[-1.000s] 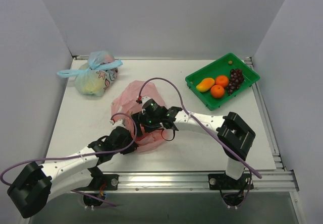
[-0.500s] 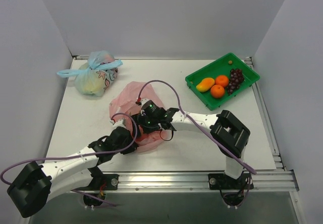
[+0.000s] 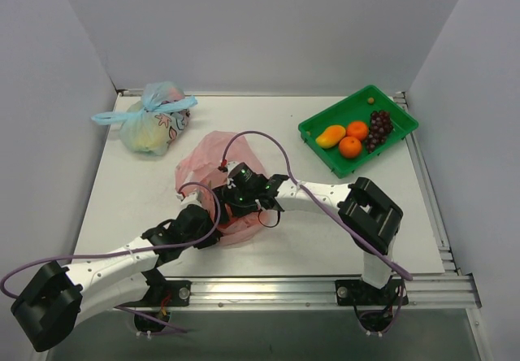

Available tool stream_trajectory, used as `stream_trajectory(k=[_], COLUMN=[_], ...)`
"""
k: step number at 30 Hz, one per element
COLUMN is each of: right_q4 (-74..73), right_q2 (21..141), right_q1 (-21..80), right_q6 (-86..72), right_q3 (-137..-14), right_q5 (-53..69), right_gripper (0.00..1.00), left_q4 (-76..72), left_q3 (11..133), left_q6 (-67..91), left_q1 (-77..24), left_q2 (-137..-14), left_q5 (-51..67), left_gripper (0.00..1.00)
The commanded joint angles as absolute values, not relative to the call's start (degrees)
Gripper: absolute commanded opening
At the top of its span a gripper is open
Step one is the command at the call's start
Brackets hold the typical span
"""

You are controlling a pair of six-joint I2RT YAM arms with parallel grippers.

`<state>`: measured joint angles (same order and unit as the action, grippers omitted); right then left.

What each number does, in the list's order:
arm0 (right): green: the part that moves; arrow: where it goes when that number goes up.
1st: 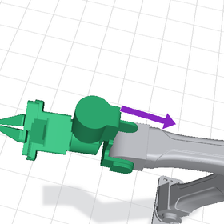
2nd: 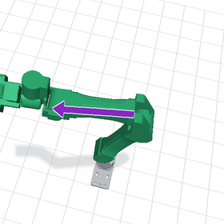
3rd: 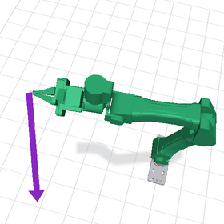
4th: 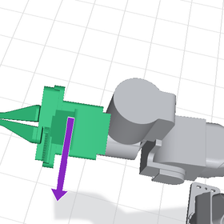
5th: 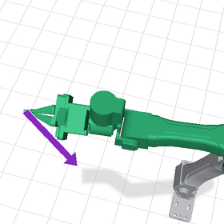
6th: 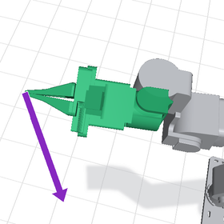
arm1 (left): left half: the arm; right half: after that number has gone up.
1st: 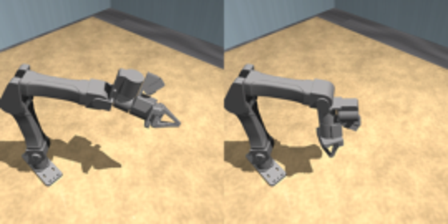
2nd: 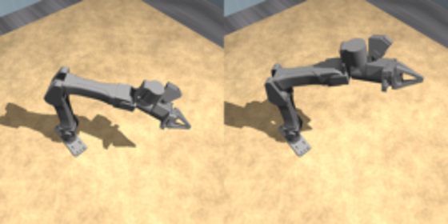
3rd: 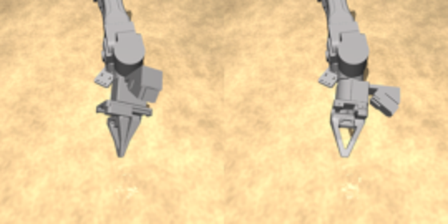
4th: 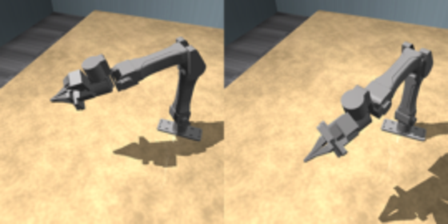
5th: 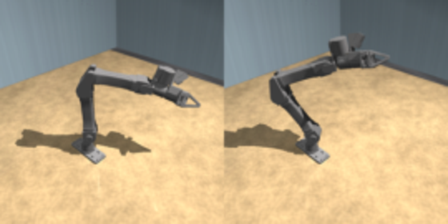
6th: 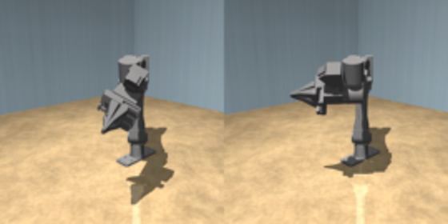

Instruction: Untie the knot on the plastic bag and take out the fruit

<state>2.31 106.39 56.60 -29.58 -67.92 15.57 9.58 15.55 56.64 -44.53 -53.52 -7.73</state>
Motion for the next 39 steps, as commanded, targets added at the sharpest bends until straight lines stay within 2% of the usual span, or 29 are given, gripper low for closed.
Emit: stream_trajectory(k=[1,2,5,9,15,19,25,30,34,39], right_q4=[0.8,0.9,1.2,2.9,3.8,3.4,1.8,5.4,9.2,9.4], right_q2=[104.0,102.4,97.9,91.6,83.5,77.8,74.8,78.4,87.3,98.9], right_q1=[56.5,56.5,56.3,55.0,51.2,44.7,25.4,11.1,4.8,1.5], right_q6=[-28.4,-28.1,-27.0,-26.2,-25.5,-24.7,-24.0,-24.4,-24.4,-22.4], right_q3=[-67.7,-67.2,-66.2,-64.2,-63.4,-61.4,-60.8,-63.1,-68.5,-79.7], right_q5=[17.0,16.9,16.0,15.1,16.4,13.2,9.5,4.5,4.1,4.8], right_gripper=[0.51,0.41,0.29,0.25,0.24,0.25,0.27,0.29,0.31,0.37], left_q4=[7.7,7.8,8.2,8.5,9.3,11.2,12.4,13.1,12.0,11.2], left_q3=[15.6,15.6,15.8,16.1,16.3,17.1,17.7,18.9,19.5,19.9], left_q6=[56.3,56.4,56.5,56.3,56.2,55.7,54.8,52.6,51.2,49.3], left_q1=[-44.7,-44.7,-44.7,-44.8,-44.7,-44.7,-44.6,-44.6,-44.6,-44.7], left_q2=[-53.1,-52.9,-52.6,-52.6,-52.1,-51.1,-49.1,-48.7,-49.1,-50.1], left_q5=[-9.2,-9.3,-9.7,-9.8,-10.2,-10.9,-11.6,-12.0,-11.5,-10.4], left_gripper=[0.22,0.22,0.22,0.22,0.22,0.22,0.22,0.22,0.22,0.22])
